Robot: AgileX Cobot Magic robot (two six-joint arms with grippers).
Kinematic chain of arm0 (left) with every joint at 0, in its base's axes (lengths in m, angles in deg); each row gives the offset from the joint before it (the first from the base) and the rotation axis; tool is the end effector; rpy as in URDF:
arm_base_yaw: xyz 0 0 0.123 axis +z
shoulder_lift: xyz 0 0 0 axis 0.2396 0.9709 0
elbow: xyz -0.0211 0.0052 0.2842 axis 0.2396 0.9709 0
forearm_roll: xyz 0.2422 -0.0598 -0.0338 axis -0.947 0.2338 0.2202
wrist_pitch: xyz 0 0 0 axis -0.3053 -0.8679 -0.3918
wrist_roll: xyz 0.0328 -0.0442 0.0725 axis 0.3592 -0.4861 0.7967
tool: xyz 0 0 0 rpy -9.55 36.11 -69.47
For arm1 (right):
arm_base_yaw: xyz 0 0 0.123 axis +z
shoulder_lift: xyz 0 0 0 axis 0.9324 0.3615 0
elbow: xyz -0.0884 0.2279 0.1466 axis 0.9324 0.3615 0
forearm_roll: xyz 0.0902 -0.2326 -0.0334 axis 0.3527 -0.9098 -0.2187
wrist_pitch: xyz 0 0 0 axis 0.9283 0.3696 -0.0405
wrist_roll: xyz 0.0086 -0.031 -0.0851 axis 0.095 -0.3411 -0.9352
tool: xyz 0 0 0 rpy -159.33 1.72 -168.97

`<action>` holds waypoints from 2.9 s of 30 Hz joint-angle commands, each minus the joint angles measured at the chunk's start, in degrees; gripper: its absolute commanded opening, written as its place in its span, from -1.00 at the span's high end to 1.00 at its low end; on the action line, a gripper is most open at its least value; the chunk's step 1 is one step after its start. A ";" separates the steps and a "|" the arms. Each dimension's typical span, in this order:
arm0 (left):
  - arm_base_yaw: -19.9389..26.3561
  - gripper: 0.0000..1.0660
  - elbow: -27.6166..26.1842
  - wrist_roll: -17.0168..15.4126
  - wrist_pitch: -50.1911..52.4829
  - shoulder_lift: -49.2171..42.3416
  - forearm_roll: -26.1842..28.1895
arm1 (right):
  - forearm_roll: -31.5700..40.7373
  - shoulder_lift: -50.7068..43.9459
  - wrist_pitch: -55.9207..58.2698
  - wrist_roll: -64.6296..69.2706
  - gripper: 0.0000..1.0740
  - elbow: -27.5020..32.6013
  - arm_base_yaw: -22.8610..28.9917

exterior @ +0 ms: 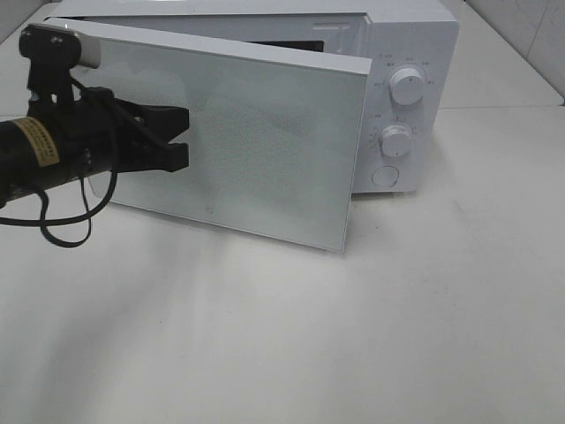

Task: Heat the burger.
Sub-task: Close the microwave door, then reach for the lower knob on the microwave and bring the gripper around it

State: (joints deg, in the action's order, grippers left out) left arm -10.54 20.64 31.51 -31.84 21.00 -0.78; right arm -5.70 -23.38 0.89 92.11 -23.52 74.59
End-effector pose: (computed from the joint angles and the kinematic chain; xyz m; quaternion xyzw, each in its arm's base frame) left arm 0.2901 -0.1593 0.1823 0.2293 0.7563 -0.2508 0.5591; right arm -0.0035 -0.0113 0.2844 0.0575 0.8316 0.0224 0.5520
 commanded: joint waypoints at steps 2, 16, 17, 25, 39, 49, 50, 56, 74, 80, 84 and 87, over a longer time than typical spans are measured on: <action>-2.75 1.00 -5.67 -0.17 -2.41 2.98 2.23 | 0.34 -1.66 0.06 0.06 -0.41 0.17 -0.34; -7.28 1.00 -17.48 0.11 -6.70 10.37 4.87 | 0.34 -1.66 0.06 0.06 -0.41 0.17 -0.34; -7.28 1.00 -17.48 0.11 -6.70 10.37 4.87 | 0.34 -1.66 0.06 0.06 -0.41 0.17 -0.34; -9.22 1.00 -24.01 0.29 -9.91 14.61 5.73 | 0.34 -1.66 0.06 0.06 -0.41 0.17 -0.34; -9.57 1.00 -33.46 0.46 -12.72 20.74 9.74 | 0.34 -1.60 0.06 0.06 -0.41 0.17 -0.34; -12.09 1.00 -34.95 0.29 -13.46 20.74 9.51 | 0.34 -1.60 0.06 0.06 -0.41 0.17 -0.34; -13.06 1.00 -34.84 0.23 -13.98 20.28 9.51 | 0.34 -1.60 0.06 0.06 -0.41 0.17 -0.34; -17.13 1.00 -34.84 0.29 -21.03 16.96 9.40 | 0.34 -1.60 0.06 0.06 -0.41 0.17 -0.34; -27.10 -0.93 -34.15 -3.78 -42.34 9.11 9.68 | 0.34 -1.60 0.06 0.06 -0.41 0.17 -0.34; -29.22 -0.90 -34.15 -3.15 -57.87 4.41 9.63 | 0.34 -1.60 0.06 0.06 -0.41 0.17 -0.34; -29.22 -0.90 -34.15 -3.15 -69.96 0.80 8.82 | 0.34 -1.60 0.06 0.06 -0.41 0.17 -0.34; -29.22 -0.90 -34.15 -2.92 -76.43 -1.20 8.77 | 0.34 -1.60 0.06 0.06 -0.41 0.17 -0.34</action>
State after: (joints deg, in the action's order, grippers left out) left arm -39.42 -13.57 28.48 -101.91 21.92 8.16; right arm -5.65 -23.38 0.95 92.11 -23.52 74.59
